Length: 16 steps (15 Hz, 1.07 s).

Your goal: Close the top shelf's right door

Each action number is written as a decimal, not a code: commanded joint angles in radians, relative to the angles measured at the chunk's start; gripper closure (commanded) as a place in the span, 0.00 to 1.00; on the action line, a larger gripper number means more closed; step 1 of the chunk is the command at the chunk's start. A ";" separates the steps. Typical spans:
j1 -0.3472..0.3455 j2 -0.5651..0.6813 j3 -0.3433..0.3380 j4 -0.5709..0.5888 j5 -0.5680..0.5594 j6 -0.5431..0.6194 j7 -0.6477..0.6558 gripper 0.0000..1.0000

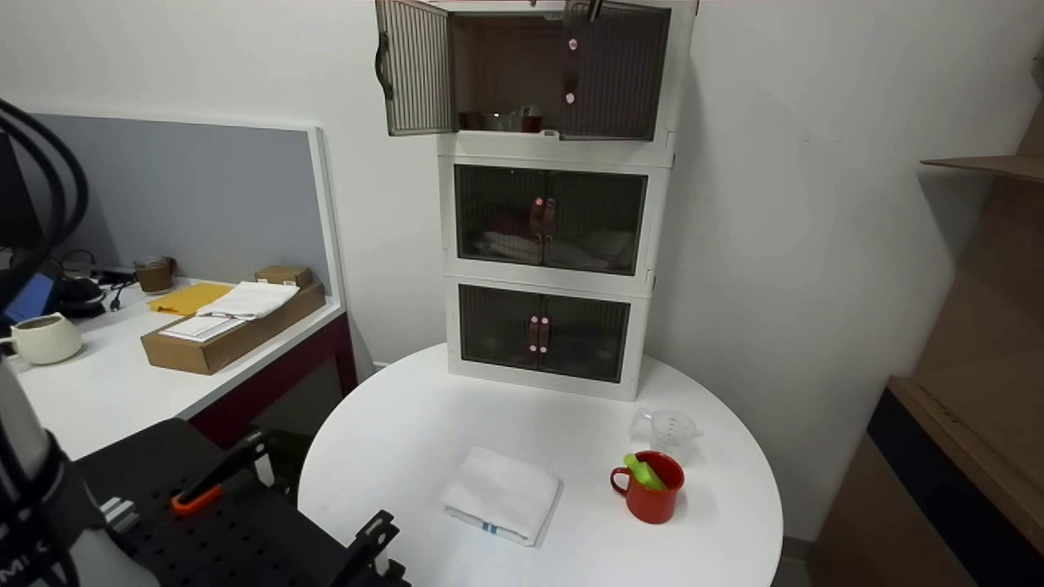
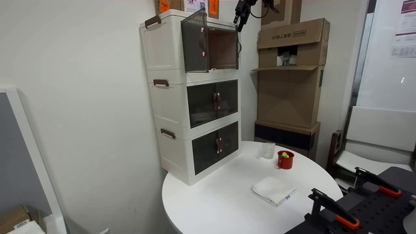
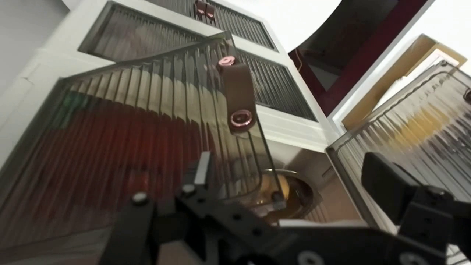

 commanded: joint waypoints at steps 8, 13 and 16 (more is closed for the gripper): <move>-0.003 -0.019 0.031 -0.324 0.306 0.621 -0.033 0.00; 0.010 -0.015 0.053 -0.397 0.345 0.738 -0.094 0.00; 0.009 -0.035 0.056 -0.436 0.356 0.772 -0.122 0.00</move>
